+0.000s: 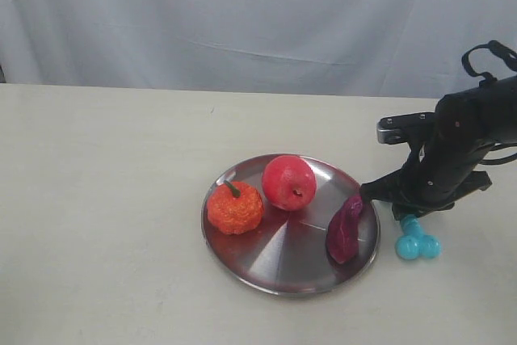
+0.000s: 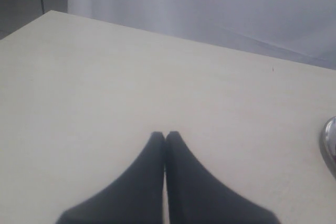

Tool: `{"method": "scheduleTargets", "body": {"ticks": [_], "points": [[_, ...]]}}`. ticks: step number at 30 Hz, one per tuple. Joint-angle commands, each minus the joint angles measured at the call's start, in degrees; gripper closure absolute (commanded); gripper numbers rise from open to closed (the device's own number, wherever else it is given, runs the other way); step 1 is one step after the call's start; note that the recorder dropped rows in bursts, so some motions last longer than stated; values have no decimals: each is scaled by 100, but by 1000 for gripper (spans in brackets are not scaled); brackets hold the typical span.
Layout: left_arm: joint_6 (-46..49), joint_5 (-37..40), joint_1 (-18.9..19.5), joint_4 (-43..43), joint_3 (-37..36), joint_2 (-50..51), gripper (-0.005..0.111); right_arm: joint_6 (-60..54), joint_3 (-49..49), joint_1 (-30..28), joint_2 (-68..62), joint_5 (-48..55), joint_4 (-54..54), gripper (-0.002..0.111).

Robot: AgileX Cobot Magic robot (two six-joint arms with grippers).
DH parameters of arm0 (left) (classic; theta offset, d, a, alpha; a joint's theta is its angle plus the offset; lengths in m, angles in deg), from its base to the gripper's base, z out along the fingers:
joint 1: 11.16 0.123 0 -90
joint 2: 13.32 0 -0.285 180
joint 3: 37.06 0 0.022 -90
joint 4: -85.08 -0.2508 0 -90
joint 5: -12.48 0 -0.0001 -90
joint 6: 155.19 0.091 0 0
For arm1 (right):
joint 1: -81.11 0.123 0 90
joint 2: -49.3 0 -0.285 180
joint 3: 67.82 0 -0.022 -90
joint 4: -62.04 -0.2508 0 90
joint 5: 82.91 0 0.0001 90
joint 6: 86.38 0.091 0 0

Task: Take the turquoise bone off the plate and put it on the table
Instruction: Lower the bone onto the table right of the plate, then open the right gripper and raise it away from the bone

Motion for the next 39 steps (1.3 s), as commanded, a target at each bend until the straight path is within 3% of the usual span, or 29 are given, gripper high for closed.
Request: {"method": "scheduleTargets", "body": {"ticks": [1,8,10,14,18,23,33,39], "points": [[-11,-31,26,-36,-15,-7,107,18,-8,-21,3,-19,54,109],[-11,-31,26,-36,-15,-7,107,18,-30,-21,3,-40,54,104],[-11,-31,26,-36,-15,-7,107,18,-30,-21,3,-40,54,93],[-11,-31,26,-36,-15,-7,107,31,-30,-21,14,-40,54,60],[-11,-31,26,-36,-15,-7,107,95,-30,-21,97,-16,54,41],[-11,-31,26,-36,-15,-7,107,148,-183,-21,552,309,42,40],[-11,-31,26,-36,-15,-7,107,148,-976,-8,2191,2365,-76,40],[-11,-31,26,-36,-15,-7,107,125,-1034,-8,3391,3298,-76,57]]}}
